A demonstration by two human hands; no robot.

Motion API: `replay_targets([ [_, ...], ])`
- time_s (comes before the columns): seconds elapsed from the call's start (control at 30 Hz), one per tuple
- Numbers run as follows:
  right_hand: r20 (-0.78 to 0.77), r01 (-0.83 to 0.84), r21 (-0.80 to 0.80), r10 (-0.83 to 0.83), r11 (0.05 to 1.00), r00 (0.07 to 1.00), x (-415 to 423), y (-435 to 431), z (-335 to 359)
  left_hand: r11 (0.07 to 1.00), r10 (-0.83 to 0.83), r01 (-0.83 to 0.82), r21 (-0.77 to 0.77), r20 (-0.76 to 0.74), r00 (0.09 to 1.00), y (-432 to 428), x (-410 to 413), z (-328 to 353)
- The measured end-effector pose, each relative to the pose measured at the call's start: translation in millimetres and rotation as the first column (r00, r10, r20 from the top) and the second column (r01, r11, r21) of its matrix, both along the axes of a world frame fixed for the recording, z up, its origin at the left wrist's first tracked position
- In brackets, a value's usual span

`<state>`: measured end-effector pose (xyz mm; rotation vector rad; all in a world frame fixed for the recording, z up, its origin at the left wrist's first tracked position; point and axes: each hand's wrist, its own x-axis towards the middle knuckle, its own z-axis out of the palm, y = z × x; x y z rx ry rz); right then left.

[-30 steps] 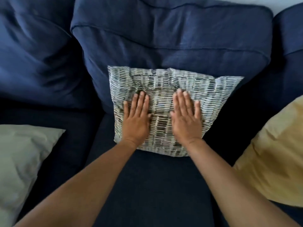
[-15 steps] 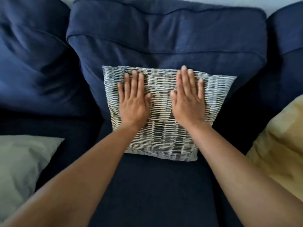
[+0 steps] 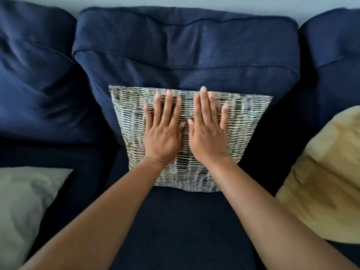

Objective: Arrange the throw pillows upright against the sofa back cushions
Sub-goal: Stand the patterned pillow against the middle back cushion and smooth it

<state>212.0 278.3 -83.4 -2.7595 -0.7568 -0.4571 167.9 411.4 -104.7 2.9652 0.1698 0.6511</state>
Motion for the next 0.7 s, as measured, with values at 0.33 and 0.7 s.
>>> replay_targets([
  [0.33,-0.05,0.37,0.024,-0.369,0.929,0.928,19,-90,-14,0.957,0.269,-0.271,-0.107,-0.032,0.962,67,-23,-5],
  [0.7,-0.034,-0.061,-0.242,0.054,0.968,0.998,-4,-56,-70,0.995,0.079,-0.069,0.07,-0.164,0.983,33,-51,-77],
])
